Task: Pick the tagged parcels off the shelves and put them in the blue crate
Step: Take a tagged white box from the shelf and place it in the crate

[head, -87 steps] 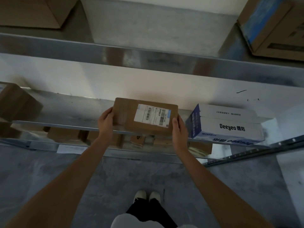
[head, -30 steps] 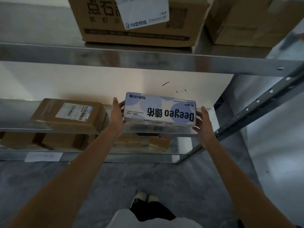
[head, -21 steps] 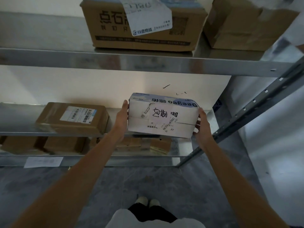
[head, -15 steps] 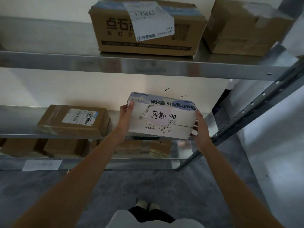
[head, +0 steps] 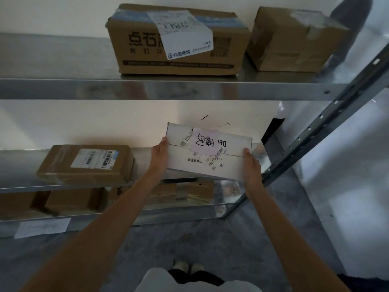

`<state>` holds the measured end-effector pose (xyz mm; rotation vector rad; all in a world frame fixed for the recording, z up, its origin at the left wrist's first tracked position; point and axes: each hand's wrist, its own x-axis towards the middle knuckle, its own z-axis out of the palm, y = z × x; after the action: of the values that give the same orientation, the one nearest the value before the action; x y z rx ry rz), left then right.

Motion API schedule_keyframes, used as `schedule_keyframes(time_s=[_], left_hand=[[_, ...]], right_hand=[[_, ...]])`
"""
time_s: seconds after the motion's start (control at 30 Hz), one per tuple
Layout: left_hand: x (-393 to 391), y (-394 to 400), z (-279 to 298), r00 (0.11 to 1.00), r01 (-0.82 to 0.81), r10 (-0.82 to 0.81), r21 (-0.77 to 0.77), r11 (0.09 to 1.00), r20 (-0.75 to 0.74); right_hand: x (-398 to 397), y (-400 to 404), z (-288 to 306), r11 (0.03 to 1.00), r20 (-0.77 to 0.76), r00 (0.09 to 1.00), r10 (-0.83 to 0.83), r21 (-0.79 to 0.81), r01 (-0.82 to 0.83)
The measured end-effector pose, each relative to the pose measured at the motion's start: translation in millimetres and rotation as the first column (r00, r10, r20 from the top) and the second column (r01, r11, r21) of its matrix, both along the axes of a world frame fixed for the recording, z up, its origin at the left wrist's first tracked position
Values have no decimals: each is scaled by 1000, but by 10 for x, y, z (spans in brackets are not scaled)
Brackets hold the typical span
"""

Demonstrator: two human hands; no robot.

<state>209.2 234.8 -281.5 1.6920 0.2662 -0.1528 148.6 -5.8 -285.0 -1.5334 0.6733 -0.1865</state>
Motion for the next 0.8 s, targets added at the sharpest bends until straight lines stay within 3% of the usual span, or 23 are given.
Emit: schedule_keyframes(time_s=[0.3, 0.57, 0.8], left_hand=[[82, -95, -125, 997, 80, -81, -70, 994, -15], [116, -298, -80, 990, 143, -142, -74, 987, 20], [88, -578, -82, 969, 242, -245, -73, 967, -34]], right_hand=[[-138, -1, -51, 998, -57, 996, -65, 16, 66], [-294, -139, -52, 981, -50, 980, -194, 10, 195], [-573, -323, -48, 958, -16, 958, -287, 13, 287]])
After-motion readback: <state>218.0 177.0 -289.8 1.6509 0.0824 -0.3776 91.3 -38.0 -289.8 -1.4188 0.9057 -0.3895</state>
